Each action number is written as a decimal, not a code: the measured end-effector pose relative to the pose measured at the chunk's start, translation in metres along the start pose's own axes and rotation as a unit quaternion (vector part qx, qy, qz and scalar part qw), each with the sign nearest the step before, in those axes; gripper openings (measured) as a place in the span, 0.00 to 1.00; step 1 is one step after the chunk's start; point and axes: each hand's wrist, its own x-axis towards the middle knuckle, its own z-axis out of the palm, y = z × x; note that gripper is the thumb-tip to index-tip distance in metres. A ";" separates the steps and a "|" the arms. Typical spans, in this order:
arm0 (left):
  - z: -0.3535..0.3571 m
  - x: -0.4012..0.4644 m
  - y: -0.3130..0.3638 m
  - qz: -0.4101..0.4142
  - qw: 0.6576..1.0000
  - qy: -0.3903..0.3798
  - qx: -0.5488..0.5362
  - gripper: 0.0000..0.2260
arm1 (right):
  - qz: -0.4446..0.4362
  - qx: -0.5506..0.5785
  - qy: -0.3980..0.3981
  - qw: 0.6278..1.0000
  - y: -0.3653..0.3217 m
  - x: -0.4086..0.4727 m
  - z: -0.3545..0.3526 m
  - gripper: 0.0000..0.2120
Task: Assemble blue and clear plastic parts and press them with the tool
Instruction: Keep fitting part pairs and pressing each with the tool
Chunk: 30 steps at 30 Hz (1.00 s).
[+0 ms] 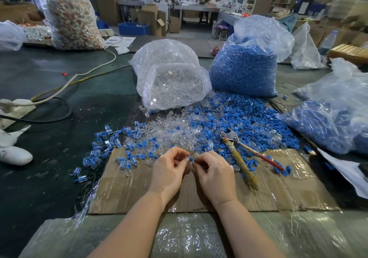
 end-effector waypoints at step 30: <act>-0.001 -0.002 0.004 -0.007 1.000 0.011 -0.001 0.08 | 0.005 0.013 0.039 0.999 -0.002 0.002 -0.004 0.04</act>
